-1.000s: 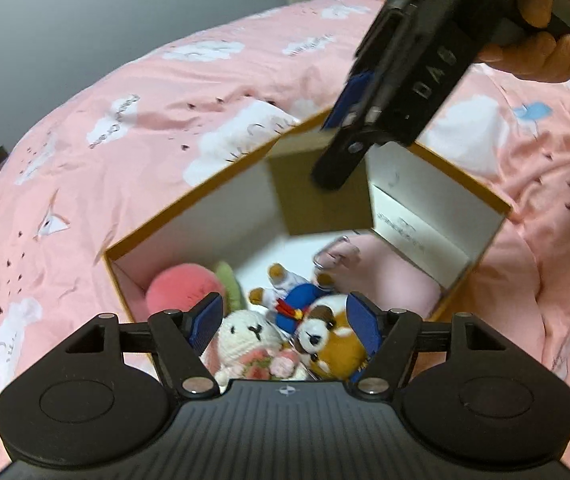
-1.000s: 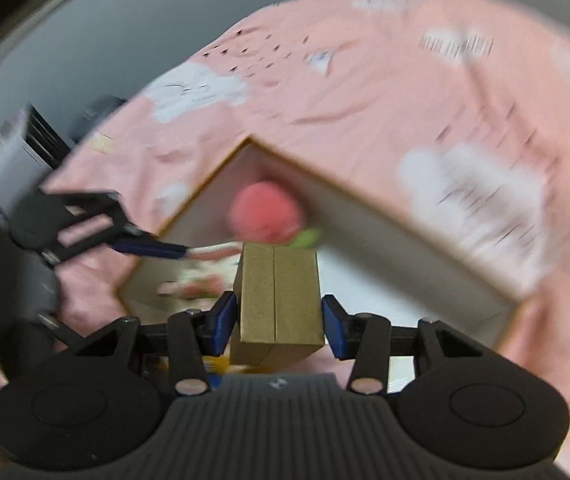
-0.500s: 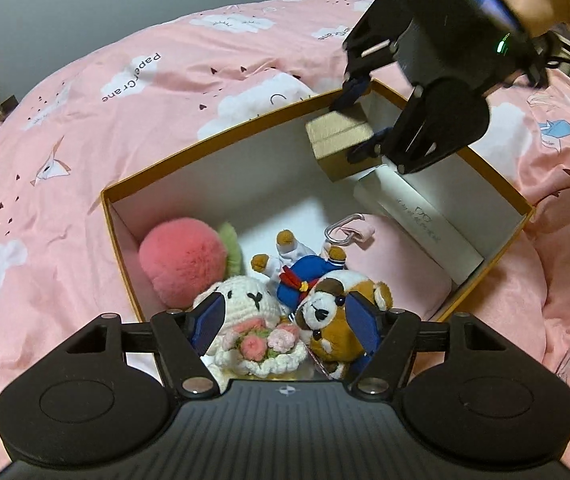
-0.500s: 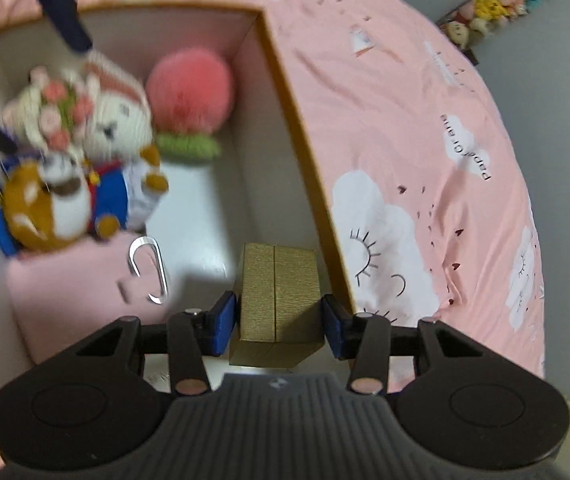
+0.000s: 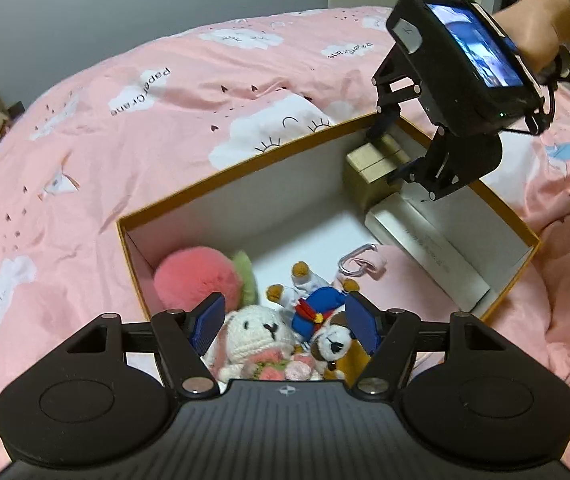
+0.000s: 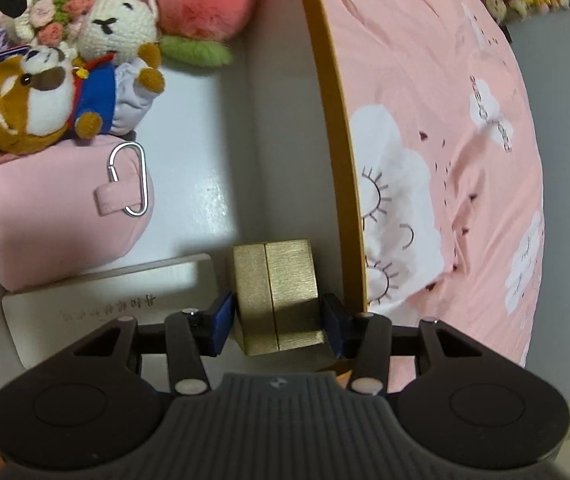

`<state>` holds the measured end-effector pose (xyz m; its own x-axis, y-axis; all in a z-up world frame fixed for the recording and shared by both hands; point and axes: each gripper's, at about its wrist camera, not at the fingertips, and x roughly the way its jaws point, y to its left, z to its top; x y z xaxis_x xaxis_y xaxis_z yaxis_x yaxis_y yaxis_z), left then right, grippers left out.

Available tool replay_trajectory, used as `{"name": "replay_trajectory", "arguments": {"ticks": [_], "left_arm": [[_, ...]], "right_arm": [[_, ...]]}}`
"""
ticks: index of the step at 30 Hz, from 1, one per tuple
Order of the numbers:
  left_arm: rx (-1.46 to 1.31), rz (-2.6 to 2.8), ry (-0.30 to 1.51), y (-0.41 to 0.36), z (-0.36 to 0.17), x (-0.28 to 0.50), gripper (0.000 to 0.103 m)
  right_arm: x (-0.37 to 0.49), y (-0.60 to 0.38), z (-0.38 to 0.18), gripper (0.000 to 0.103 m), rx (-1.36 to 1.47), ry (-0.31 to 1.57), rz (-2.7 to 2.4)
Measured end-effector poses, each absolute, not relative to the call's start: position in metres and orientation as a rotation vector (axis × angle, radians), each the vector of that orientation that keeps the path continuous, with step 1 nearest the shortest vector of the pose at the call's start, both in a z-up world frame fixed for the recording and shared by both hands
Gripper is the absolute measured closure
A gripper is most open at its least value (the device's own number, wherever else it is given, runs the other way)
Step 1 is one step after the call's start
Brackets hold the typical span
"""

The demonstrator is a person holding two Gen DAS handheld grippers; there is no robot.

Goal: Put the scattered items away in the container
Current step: 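Lower the gold box into the box corner and open the right gripper, then withdraw both grippers from the box toward the items on the bed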

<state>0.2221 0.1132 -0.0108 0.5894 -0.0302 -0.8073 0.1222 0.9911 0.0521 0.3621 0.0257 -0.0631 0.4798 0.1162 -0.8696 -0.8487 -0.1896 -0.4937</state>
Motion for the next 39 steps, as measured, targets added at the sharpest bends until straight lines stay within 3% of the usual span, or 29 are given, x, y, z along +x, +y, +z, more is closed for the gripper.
{"name": "replay_trajectory", "arguments": {"ticks": [7, 11, 22, 29, 33, 39], "left_arm": [[0.051, -0.077, 0.945, 0.119, -0.023, 0.214, 0.028], [0.031, -0.061, 0.944, 0.122, -0.025, 0.208, 0.029], [-0.021, 0.096, 0.864, 0.112, -0.003, 0.172, 0.029], [-0.123, 0.186, 0.774, 0.087, 0.012, 0.119, 0.029], [-0.198, 0.206, 0.831, 0.071, 0.002, 0.093, 0.030], [-0.262, 0.198, 0.970, 0.055, -0.023, 0.070, 0.030]], "right_arm": [[0.361, 0.023, -0.076, 0.054, -1.557, 0.660, 0.955], [0.358, 0.020, -0.065, 0.061, -1.524, 0.662, 0.955], [0.297, -0.039, -0.015, 0.061, -0.686, 0.703, 0.677], [0.198, -0.099, -0.010, 0.056, -0.240, 0.538, 0.555], [0.148, -0.117, -0.019, 0.053, -0.093, 0.495, 0.499], [0.111, -0.119, -0.068, 0.050, 0.033, 0.748, 0.455]]}}
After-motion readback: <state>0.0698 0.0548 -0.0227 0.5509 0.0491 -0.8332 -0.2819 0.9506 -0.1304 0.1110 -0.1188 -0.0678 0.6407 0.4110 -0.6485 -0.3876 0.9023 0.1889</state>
